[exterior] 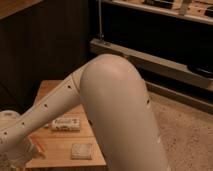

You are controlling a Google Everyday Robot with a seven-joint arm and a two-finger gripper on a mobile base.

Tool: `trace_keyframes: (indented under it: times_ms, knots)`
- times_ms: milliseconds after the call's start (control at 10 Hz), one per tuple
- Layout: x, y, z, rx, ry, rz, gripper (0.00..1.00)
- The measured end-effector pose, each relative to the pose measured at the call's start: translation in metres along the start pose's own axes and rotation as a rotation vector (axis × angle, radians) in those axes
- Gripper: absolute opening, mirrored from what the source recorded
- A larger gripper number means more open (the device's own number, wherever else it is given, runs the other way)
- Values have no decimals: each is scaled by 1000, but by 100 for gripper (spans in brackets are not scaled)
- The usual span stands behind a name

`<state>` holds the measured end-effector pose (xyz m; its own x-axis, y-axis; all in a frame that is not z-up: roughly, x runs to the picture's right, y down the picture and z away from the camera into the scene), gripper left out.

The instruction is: Place the pepper on the white sponge

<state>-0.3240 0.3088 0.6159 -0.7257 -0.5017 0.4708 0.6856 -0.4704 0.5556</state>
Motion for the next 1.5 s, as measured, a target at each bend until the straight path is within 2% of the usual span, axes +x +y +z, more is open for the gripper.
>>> trace_keyframes:
  times_ms: [100,300,400,500,600,800,1000,1200,1500]
  knots:
    - [8,12,0,3,34,6,79]
    - [26,37,1,8,102,-2,80]
    - [41,52,1,16,161,-12,80]
    - [53,59,2,25,204,-25,80]
    - [60,61,3,33,225,-32,80]
    - [79,64,7,36,232,-51,80]
    - [98,59,10,39,212,-66,80]
    - [105,65,13,41,179,-68,80]
    - [113,64,15,48,153,-85,80]
